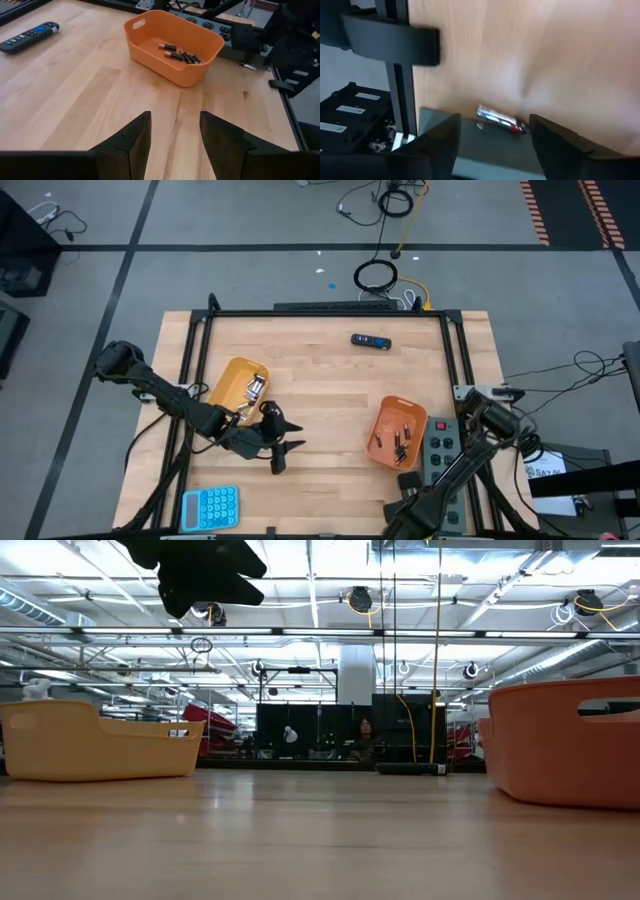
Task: Sort batteries
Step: Put the silver battery into the yellow bin
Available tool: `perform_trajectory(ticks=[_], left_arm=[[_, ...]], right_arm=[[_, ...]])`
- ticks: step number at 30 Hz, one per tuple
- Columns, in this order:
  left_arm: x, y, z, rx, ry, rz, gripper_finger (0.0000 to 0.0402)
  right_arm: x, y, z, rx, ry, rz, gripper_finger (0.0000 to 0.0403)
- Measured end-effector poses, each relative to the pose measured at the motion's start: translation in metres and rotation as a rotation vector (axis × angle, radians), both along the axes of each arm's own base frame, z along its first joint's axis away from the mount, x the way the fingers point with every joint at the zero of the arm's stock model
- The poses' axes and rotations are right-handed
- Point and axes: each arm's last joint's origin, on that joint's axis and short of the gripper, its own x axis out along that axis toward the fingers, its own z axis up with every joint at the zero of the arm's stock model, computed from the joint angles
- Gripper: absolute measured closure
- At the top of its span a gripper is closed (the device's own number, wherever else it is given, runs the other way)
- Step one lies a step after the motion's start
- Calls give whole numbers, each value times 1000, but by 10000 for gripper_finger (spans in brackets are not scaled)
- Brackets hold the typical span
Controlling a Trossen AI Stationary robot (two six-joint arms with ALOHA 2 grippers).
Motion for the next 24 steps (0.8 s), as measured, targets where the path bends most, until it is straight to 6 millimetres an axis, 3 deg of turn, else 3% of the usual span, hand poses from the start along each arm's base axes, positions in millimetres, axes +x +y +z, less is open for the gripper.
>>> perform_trajectory(ticks=[6, 13, 24], left_arm=[[0, 0, 0, 2, 1, 0, 224], [0, 0, -1, 6, 9, -2, 224], [-1, 0, -1, 34, 14, -23, 224]], right_arm=[[8, -1, -3, -2, 21, -22, 146], [12, -8, -4, -17, 36, -4, 151], [4, 0, -7, 27, 23, 247, 154]])
